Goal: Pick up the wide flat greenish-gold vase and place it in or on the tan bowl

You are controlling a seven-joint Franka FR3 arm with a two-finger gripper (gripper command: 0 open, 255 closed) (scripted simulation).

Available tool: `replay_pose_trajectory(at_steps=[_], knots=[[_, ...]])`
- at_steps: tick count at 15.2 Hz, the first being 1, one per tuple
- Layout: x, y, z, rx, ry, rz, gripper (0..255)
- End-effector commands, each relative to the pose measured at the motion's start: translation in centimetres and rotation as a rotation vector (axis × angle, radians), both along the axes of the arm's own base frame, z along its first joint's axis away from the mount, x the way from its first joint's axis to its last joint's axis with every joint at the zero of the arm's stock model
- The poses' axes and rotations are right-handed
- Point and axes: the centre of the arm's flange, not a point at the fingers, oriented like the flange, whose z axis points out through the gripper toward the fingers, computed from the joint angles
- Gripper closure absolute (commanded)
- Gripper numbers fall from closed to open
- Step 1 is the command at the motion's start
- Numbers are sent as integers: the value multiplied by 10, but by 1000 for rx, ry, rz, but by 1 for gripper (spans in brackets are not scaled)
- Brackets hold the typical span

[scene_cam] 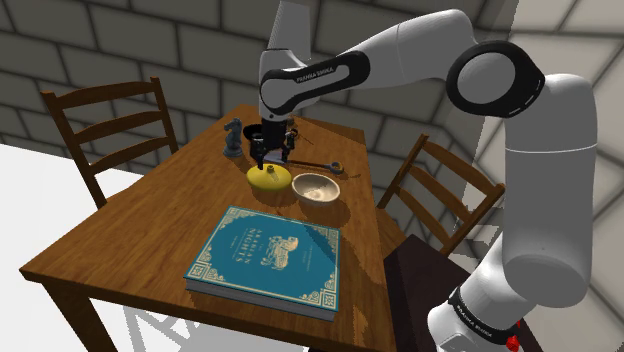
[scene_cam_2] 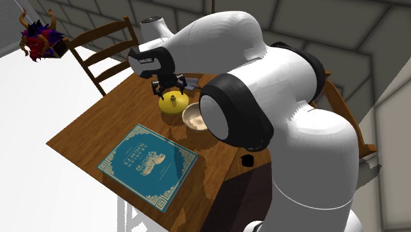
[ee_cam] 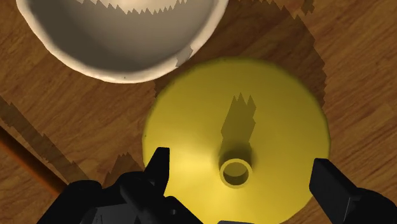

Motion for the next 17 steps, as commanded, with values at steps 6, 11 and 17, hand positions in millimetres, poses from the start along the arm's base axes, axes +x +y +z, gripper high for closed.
replay_pose_trajectory(at_steps=[6, 11, 17], knots=[[1, -2, -8, 0, -1, 0, 0], [1, -2, -8, 0, -1, 0, 255], [1, -2, -8, 0, -1, 0, 255]])
